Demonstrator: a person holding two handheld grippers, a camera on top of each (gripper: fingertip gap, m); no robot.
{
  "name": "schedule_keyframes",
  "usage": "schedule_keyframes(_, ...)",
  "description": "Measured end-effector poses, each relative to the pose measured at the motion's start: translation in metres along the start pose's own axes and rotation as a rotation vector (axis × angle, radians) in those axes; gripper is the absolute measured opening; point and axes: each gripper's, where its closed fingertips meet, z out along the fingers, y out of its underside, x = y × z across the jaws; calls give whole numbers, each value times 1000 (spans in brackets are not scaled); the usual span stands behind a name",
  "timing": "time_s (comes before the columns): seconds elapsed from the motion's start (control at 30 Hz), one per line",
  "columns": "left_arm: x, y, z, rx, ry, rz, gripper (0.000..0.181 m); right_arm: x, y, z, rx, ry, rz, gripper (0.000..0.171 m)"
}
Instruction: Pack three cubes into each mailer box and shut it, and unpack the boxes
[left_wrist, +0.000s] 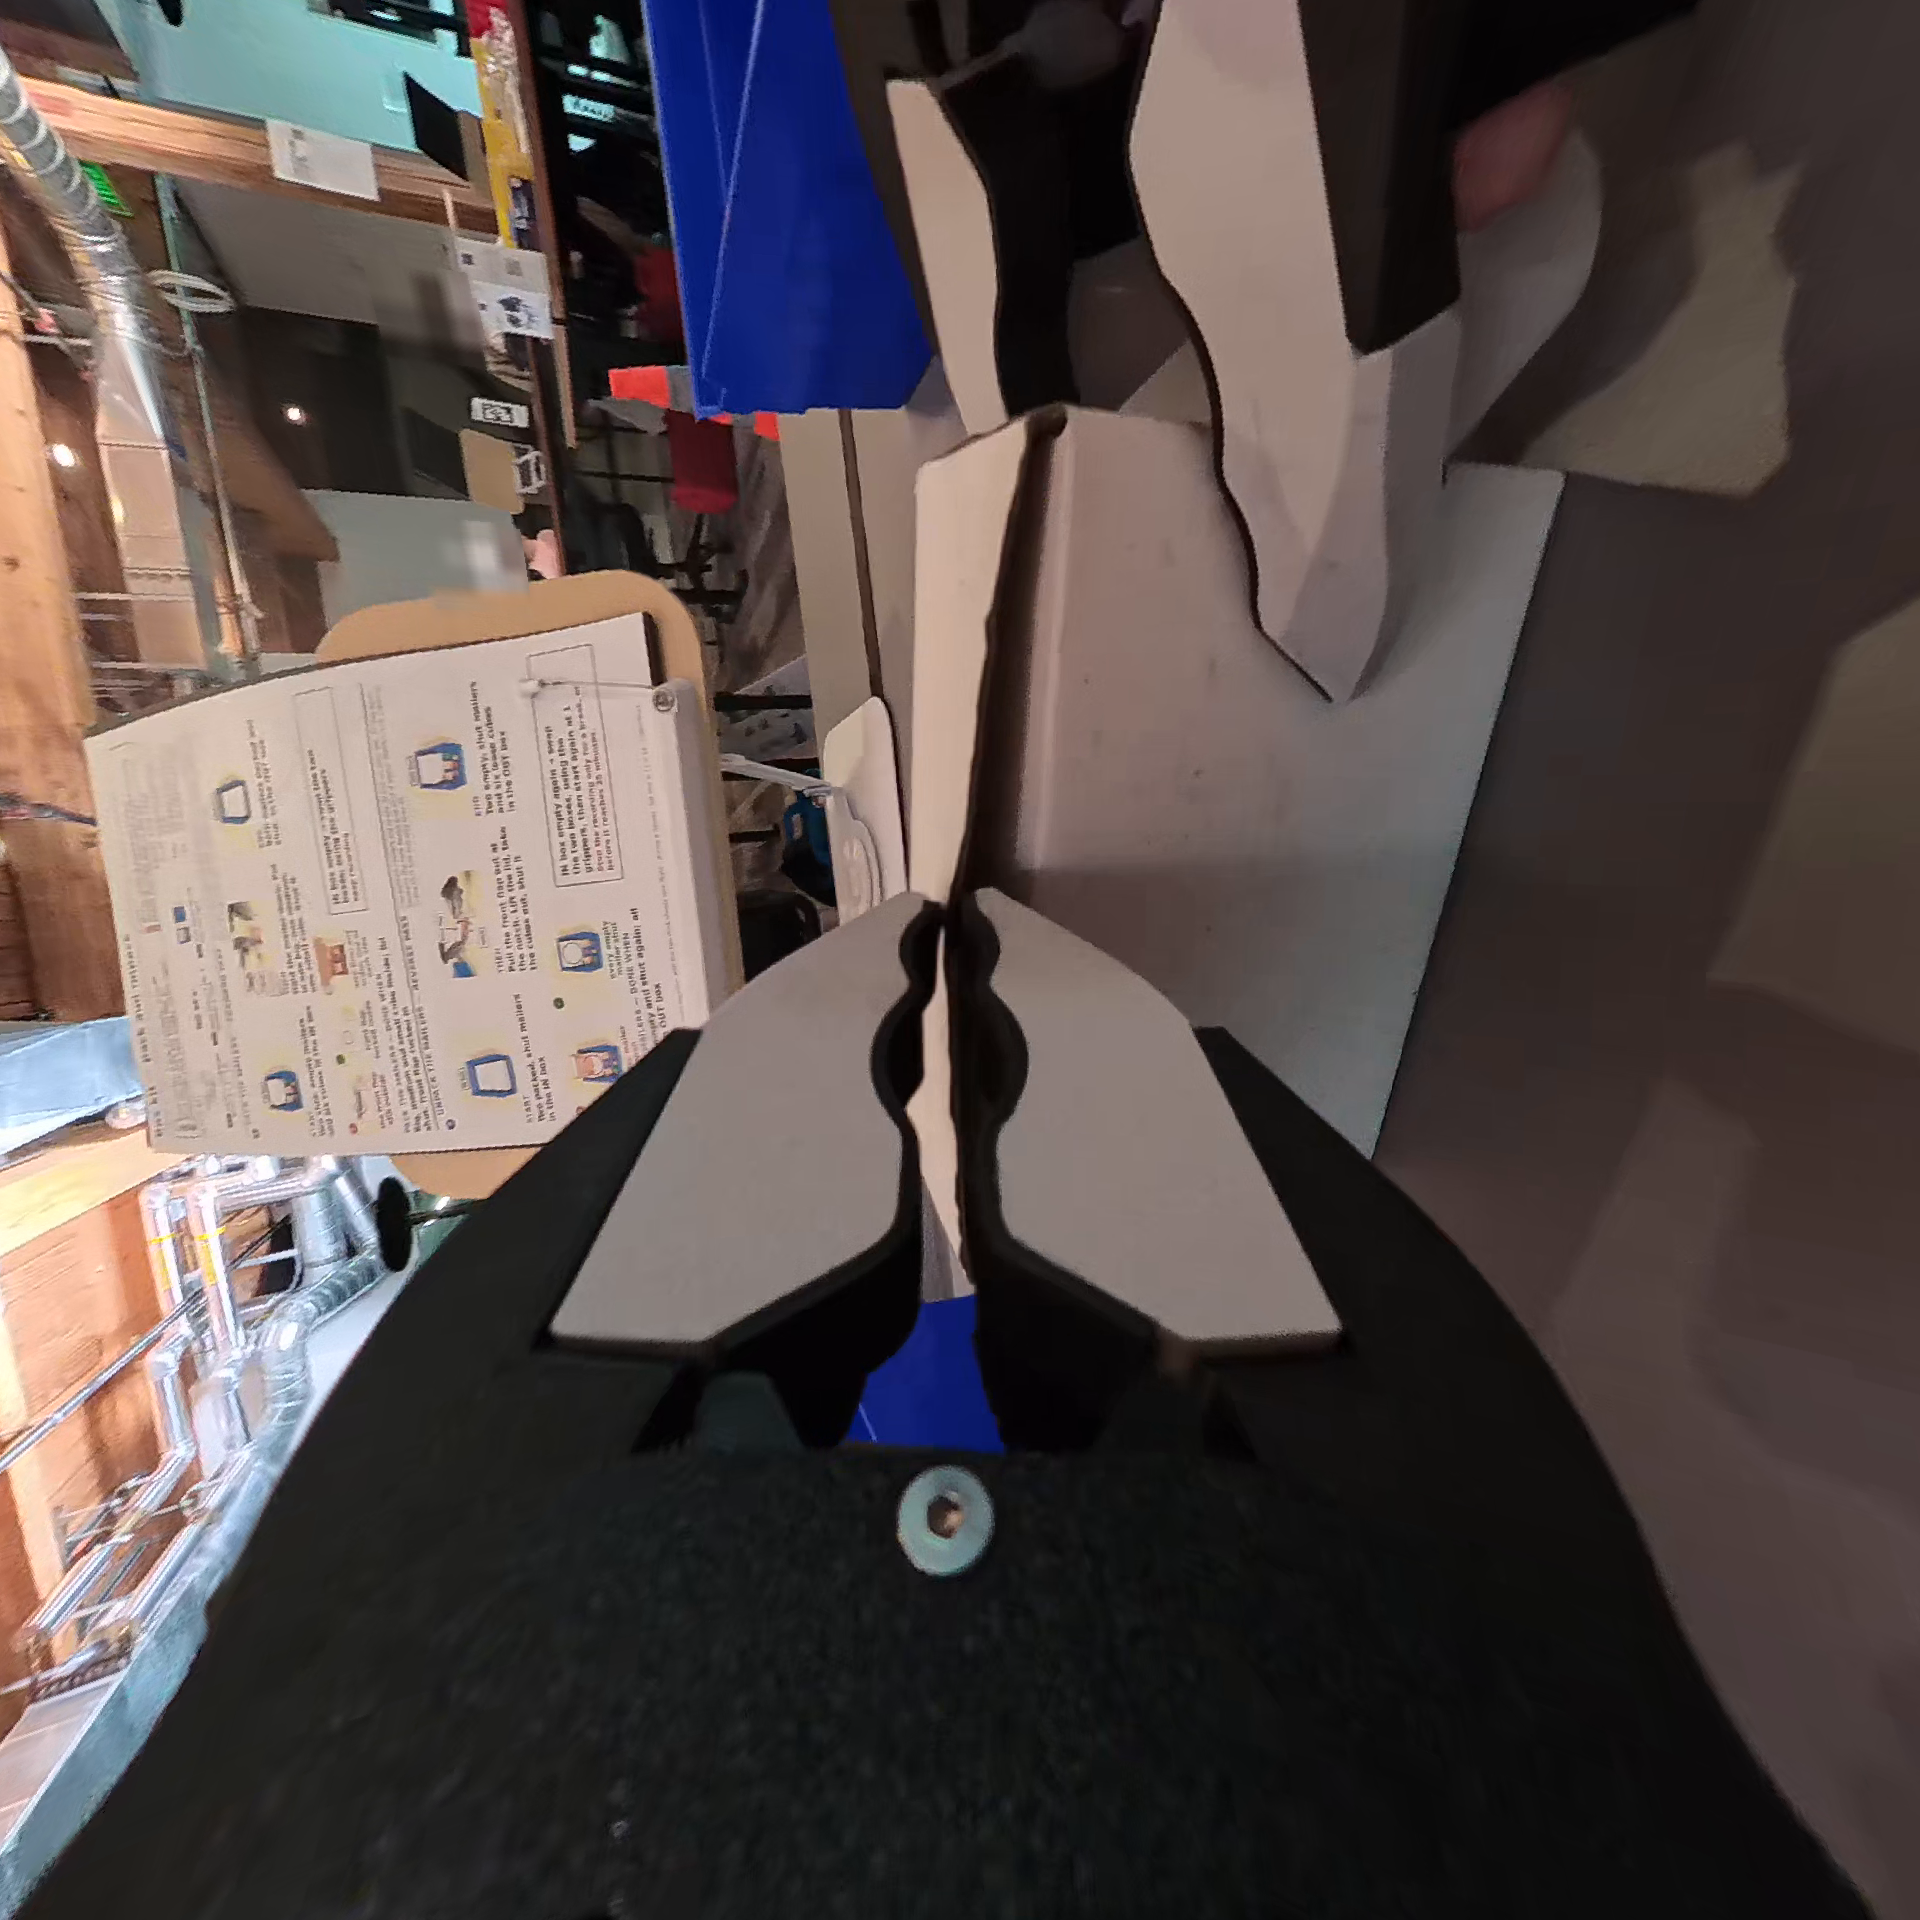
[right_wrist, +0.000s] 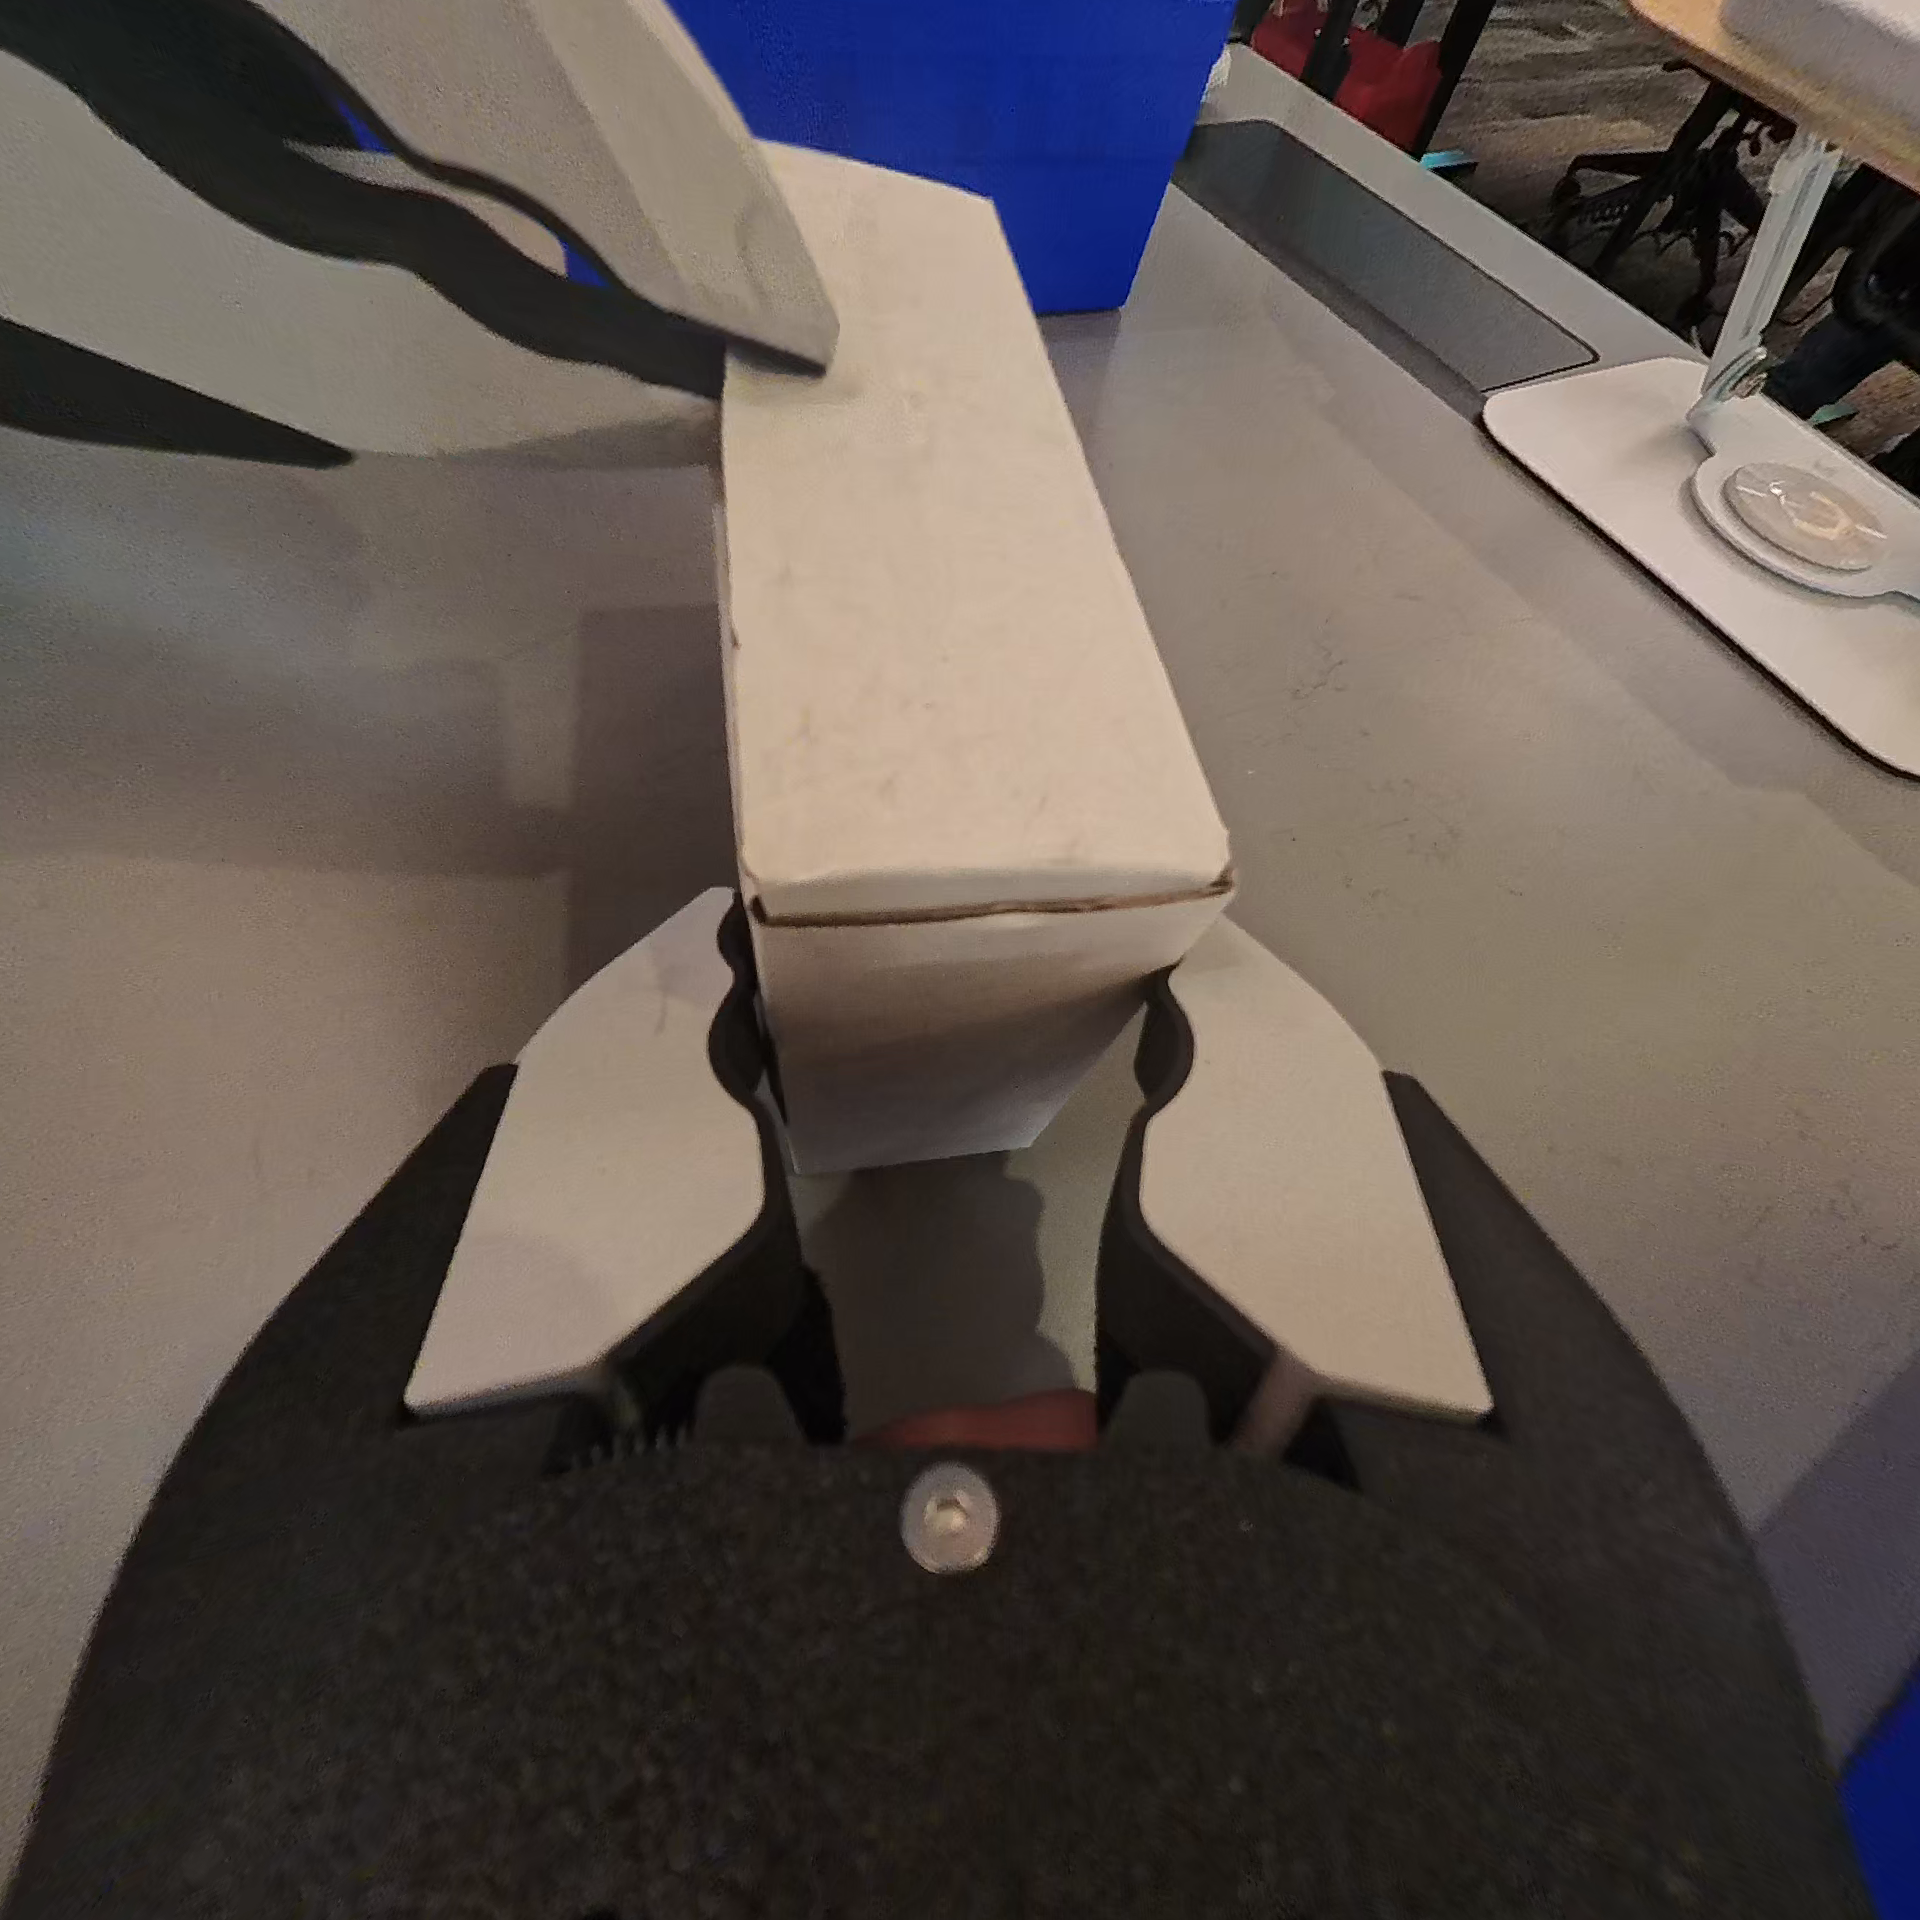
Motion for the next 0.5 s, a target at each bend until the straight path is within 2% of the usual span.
schedule_keyframes(0.17,-2,1,2,-6,-55,29,1,-2,0,-2,9,-9,-20,70)
schedule_keyframes(0.33,-2,2,2,9,-44,52,1,-2,0,-3,6,6,-59,69)
schedule_keyframes(0.43,-2,4,4,2,22,-72,2,0,0,-2,-1,34,-58,69)
schedule_keyframes(0.5,-1,3,2,29,146,-225,4,1,-1,-2,-10,54,-81,69)
